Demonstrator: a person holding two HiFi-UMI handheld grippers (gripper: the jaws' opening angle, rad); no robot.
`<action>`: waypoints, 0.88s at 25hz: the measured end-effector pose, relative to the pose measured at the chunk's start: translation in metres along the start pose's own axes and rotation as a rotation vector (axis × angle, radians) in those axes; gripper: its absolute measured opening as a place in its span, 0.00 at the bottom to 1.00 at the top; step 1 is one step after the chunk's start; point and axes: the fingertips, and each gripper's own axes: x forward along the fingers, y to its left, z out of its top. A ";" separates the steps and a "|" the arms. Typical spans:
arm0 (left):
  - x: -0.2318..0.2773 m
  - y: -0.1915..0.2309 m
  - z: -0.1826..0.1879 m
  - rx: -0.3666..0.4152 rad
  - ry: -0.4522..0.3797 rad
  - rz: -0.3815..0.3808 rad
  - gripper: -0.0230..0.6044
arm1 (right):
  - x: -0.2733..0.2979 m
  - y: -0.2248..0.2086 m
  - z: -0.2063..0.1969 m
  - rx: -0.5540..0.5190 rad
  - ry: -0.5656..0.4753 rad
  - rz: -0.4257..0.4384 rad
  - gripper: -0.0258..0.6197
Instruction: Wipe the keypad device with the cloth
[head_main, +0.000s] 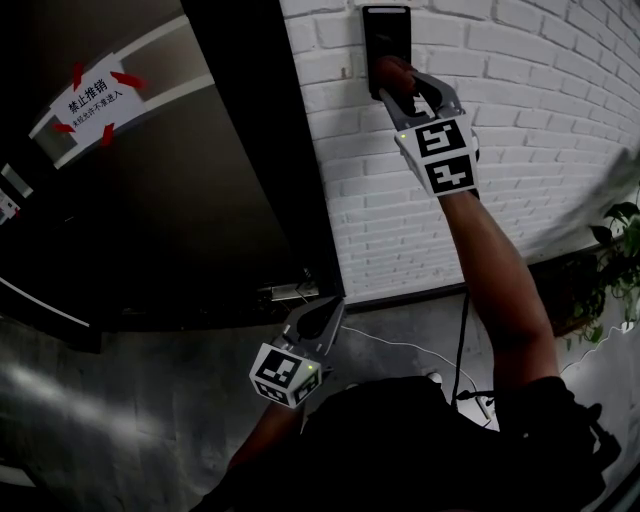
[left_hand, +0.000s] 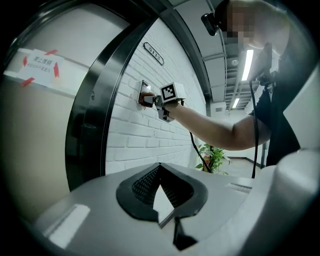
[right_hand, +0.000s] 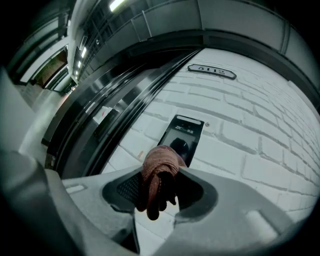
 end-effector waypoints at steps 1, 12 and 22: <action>0.000 0.000 0.000 -0.001 -0.001 0.001 0.06 | -0.001 0.002 -0.004 0.001 0.007 0.004 0.27; -0.001 -0.004 0.002 -0.006 -0.006 -0.004 0.06 | -0.006 0.015 -0.033 0.026 0.069 0.033 0.27; -0.004 -0.010 0.002 -0.015 0.001 -0.018 0.06 | -0.009 0.026 -0.049 0.042 0.123 0.062 0.27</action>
